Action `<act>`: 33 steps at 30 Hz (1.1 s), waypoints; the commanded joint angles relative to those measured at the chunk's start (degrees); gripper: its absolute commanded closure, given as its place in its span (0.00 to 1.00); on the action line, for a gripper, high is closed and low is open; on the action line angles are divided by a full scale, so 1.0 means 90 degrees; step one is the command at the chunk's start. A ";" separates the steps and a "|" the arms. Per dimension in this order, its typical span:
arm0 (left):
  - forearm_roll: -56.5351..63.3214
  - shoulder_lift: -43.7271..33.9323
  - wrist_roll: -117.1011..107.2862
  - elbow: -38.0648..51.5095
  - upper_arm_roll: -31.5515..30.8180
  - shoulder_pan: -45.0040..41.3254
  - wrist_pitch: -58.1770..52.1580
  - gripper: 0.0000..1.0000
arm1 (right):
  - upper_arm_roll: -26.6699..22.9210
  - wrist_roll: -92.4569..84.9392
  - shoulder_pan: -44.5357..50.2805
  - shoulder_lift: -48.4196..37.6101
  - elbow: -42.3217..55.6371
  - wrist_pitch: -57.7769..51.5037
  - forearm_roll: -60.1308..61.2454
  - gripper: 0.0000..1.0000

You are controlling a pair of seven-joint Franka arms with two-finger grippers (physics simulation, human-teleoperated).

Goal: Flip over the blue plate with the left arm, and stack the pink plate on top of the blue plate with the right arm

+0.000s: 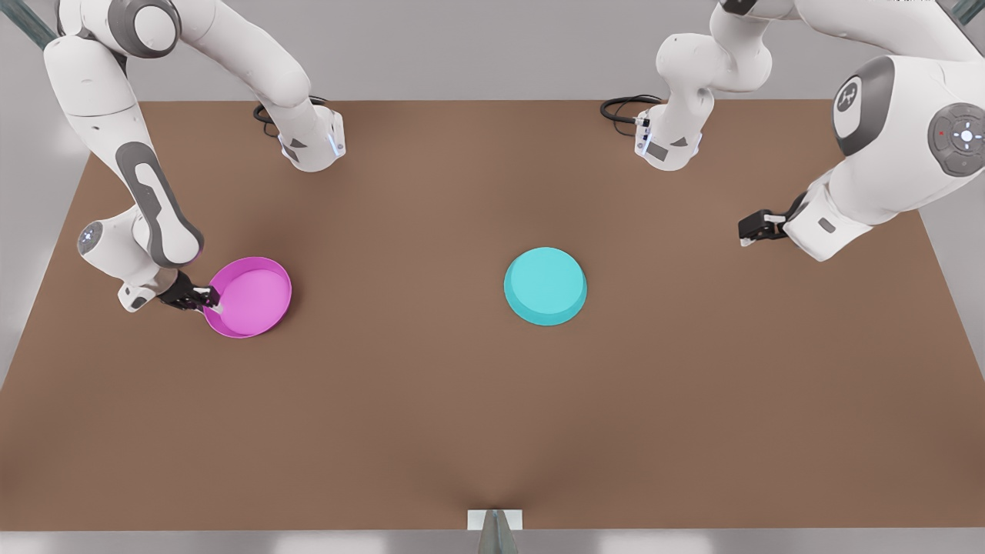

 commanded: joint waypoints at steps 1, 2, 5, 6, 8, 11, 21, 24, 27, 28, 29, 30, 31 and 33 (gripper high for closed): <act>0.0011 -0.0001 0.0006 0.0000 0.0002 0.0006 0.0000 0.00 | 0.0000 0.0000 0.0010 0.0000 0.0000 0.0000 0.0000 0.63; 0.0011 -0.0001 0.0006 0.0000 -0.0008 0.0006 0.0000 0.00 | 0.0000 -0.0010 0.0010 0.0039 0.0000 0.0010 0.0000 0.63; -0.0076 0.0009 0.0045 0.0020 -0.0037 0.0035 -0.0059 0.00 | 0.0000 -0.0029 0.0000 0.0078 0.0000 0.0068 -0.0010 0.63; -0.0096 0.0009 0.0074 0.0020 -0.0027 0.0045 -0.0049 0.00 | 0.0000 -0.0029 0.0000 0.0078 0.0000 0.0068 -0.0010 0.65; -0.0086 0.0019 0.0084 0.0020 -0.0057 -0.0004 -0.0049 0.00 | 0.0000 -0.0029 -0.0010 0.0078 0.0000 0.0059 0.0000 0.76; -0.0047 0.0029 0.0084 0.0010 -0.0144 -0.0052 -0.0049 0.00 | 0.0000 -0.0029 -0.0010 0.0069 0.0000 0.0049 0.0000 0.79; -0.0291 0.0000 0.0084 0.0039 -0.0086 0.0163 0.0000 0.00 | 0.0039 -0.0029 0.0010 0.0000 0.0000 0.0000 0.0000 0.79; -0.0291 -0.0001 0.0035 0.0215 -0.0125 0.0143 -0.0039 0.00 | 0.0049 0.0000 0.0010 -0.0088 0.0000 -0.0117 0.0000 0.79; -0.0291 0.0009 0.0035 0.0215 -0.0135 0.0153 -0.0010 0.00 | 0.0088 0.0029 -0.0010 -0.0176 0.0010 -0.0391 0.0000 0.79; -0.0291 0.0009 0.0026 0.0215 -0.0125 0.0153 -0.0010 0.00 | 0.0098 0.0049 -0.0010 -0.0195 0.0010 -0.0498 0.0000 0.79; -0.0291 0.0009 0.0016 0.0215 -0.0135 0.0133 -0.0010 0.00 | 0.0098 0.0058 -0.0010 -0.0224 0.0010 -0.0605 0.0010 0.79; -0.0282 0.0009 0.0006 0.0205 -0.0135 0.0114 -0.0019 0.00 | 0.0098 0.0058 -0.0010 -0.0244 0.0010 -0.0693 0.0010 0.79; -0.0282 0.0009 0.0006 0.0205 -0.0135 0.0114 -0.0020 0.00 | 0.0098 0.0058 -0.0010 -0.0254 0.0010 -0.0752 0.0010 0.79; -0.0282 0.0009 0.0006 0.0205 -0.0135 0.0114 -0.0020 0.00 | 0.0098 0.0049 -0.0010 -0.0273 0.0020 -0.0888 0.0000 0.79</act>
